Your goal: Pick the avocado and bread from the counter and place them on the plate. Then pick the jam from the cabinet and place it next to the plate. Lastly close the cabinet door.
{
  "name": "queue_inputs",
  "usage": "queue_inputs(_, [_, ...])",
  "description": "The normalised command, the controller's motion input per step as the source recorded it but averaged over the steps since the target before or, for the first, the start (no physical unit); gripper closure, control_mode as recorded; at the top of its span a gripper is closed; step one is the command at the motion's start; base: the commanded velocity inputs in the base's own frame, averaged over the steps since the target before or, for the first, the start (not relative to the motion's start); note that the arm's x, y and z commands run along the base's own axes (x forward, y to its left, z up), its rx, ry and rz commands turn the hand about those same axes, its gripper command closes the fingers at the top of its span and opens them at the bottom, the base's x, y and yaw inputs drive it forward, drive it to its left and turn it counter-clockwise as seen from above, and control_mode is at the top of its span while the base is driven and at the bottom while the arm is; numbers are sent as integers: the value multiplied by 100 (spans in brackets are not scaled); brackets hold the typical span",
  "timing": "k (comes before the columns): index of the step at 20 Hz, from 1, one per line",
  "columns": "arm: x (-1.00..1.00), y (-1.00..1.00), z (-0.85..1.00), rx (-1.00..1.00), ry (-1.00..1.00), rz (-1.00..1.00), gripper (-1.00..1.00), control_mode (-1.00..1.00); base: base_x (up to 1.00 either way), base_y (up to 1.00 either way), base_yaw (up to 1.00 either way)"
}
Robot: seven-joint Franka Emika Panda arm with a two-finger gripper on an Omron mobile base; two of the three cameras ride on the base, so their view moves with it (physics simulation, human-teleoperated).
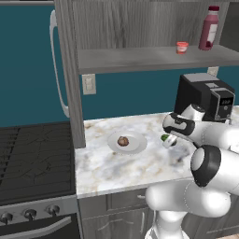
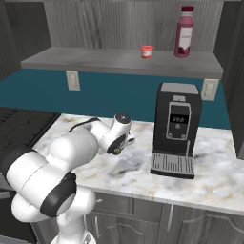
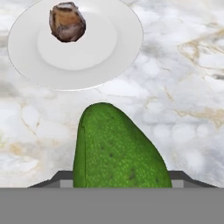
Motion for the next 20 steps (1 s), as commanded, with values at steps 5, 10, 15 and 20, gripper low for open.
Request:
queue_inputs(5, [29,35,0,0,0,2,100,-100,0,0,0])
queue_inputs(10, [33,35,0,0,0,2,100,-100,0,0,0])
queue_inputs(15, [36,34,0,0,0,2,100,-100,0,0,0])
queue_inputs(20, [34,35,0,0,0,1,100,-100,0,0,0])
